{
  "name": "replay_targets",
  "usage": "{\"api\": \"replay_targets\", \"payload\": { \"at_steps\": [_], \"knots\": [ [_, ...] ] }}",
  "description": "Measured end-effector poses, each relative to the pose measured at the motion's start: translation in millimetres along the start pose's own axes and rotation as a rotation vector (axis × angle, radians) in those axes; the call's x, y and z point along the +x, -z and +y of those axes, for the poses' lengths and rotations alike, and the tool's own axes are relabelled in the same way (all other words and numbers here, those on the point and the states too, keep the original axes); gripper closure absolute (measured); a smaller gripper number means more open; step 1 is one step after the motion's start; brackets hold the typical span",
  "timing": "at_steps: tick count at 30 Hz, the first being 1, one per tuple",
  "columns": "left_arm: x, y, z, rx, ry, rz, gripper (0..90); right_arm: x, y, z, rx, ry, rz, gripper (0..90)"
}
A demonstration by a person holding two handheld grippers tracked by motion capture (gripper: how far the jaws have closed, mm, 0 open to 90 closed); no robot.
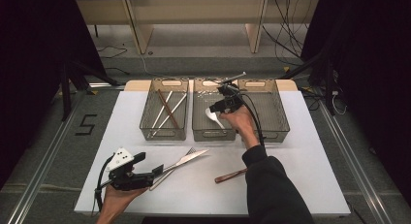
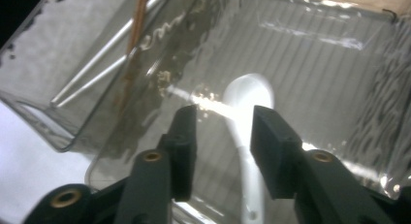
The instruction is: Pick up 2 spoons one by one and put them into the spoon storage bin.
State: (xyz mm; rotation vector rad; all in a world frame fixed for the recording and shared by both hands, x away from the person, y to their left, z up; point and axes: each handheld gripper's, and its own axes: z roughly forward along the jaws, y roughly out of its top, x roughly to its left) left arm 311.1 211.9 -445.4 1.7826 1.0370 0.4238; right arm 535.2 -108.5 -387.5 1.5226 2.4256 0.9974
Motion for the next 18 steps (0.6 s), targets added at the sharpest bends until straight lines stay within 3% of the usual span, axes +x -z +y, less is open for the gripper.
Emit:
{"api": "replay_targets", "payload": {
  "at_steps": [10, 18],
  "knots": [
    [0.0, -0.1, 0.1, 0.000, 0.001, 0.002, 16.2, 10.8, 26.3, -3.6, -0.022, 0.111, 0.061, 41.0],
    [-1.0, -0.9, 0.1, 0.000, 0.001, 0.002, 16.2, 25.9, 51.1, -20.7, -0.027, 0.233, 0.122, 36.3]
  ]
}}
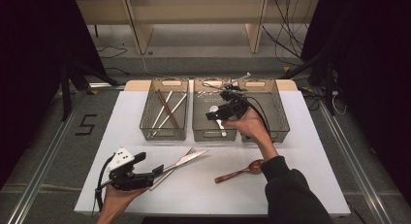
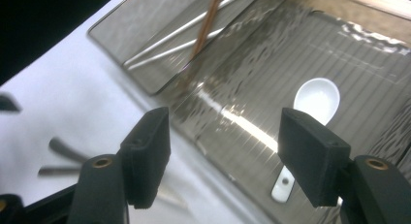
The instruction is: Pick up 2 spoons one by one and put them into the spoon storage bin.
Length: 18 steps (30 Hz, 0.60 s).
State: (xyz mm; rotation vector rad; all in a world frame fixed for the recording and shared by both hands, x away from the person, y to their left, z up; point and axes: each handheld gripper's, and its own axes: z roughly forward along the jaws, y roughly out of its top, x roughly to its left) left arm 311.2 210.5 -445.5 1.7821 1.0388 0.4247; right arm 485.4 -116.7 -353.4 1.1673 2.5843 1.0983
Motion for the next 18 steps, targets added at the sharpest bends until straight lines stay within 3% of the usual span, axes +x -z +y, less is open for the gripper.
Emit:
{"api": "replay_targets", "payload": {
  "at_steps": [8, 18],
  "knots": [
    [0.0, -0.2, 0.0, 0.002, 0.000, 0.001, 16.2, 13.7, 16.5, -15.8, -0.010, 0.059, 0.035, 33.5],
    [-0.4, -0.6, 0.1, 0.003, -0.001, 0.003, 16.2, 26.1, 26.0, -43.5, 0.025, 0.113, 0.058, 31.6]
  ]
}}
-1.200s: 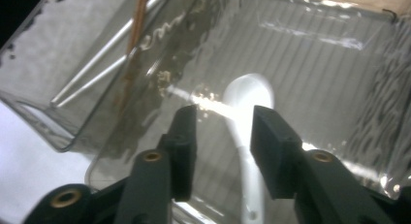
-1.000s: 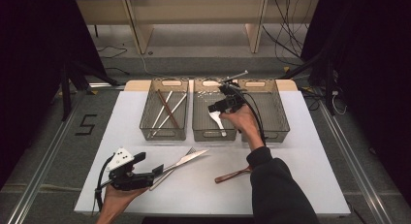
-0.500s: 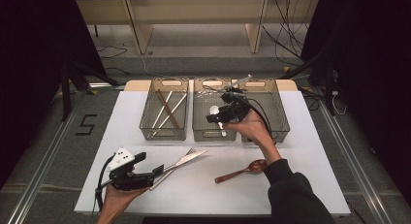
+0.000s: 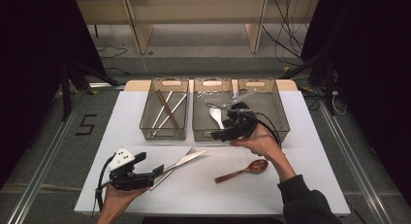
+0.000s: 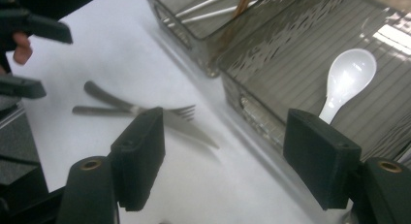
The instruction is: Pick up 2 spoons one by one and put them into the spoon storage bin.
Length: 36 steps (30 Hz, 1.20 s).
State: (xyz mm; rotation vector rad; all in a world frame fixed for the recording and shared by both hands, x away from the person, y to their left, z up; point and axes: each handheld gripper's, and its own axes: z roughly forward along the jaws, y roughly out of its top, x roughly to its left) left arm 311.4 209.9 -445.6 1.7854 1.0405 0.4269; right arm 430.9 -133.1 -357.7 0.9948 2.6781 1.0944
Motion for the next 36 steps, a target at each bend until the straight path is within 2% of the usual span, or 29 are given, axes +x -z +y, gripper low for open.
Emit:
{"api": "replay_targets", "payload": {
  "at_steps": [4, 13, 19, 24, 36],
  "knots": [
    [0.2, 0.1, 0.1, 0.005, -0.006, 0.000, 16.2, 4.3, -0.3, -9.8, 0.023, 0.025, 0.019, 30.7],
    [0.1, 0.1, 0.0, 0.000, 0.000, -0.001, 16.2, 8.4, 2.6, -23.4, 0.061, 0.048, 0.021, 30.0],
    [0.2, 0.0, 0.1, 0.004, -0.009, 0.001, 16.2, 6.4, -0.7, -38.2, 0.108, 0.061, 0.019, 29.3],
    [-0.1, -0.5, 0.2, 0.004, -0.007, -0.001, 16.2, 4.7, -5.7, -51.8, 0.168, 0.073, 0.015, 29.3],
    [0.2, -0.3, 0.1, 0.004, -0.008, 0.001, 16.2, -3.0, -18.6, -77.0, 0.246, 0.074, -0.006, 29.2]
  ]
}}
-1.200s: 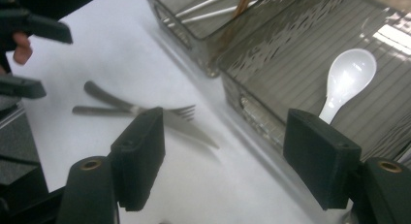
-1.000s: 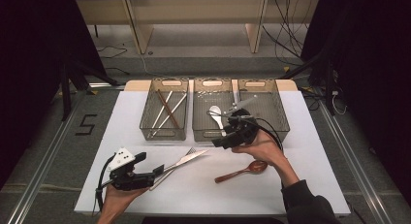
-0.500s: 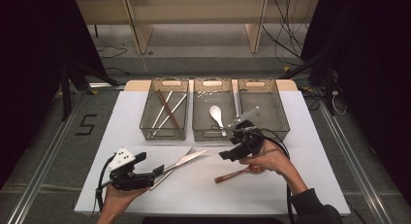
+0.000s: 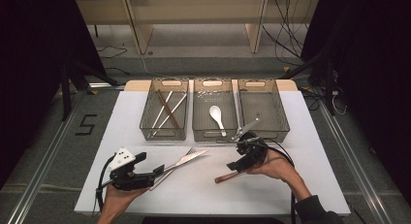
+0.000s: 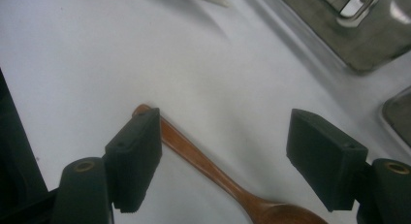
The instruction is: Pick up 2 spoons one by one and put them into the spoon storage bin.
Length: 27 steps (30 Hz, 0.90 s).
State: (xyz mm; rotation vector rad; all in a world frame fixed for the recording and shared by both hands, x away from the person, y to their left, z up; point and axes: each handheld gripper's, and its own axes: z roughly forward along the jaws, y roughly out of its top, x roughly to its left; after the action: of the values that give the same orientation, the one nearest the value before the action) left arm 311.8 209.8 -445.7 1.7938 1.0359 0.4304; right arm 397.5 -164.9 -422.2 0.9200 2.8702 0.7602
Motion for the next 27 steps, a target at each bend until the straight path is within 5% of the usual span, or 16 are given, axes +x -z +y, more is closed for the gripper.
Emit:
{"api": "replay_targets", "payload": {
  "at_steps": [27],
  "knots": [
    [-0.1, -0.1, 0.1, 0.000, 0.002, -0.002, 16.2, 1.8, -19.6, -13.2, 0.161, 0.128, -0.037, 34.6]
  ]
}}
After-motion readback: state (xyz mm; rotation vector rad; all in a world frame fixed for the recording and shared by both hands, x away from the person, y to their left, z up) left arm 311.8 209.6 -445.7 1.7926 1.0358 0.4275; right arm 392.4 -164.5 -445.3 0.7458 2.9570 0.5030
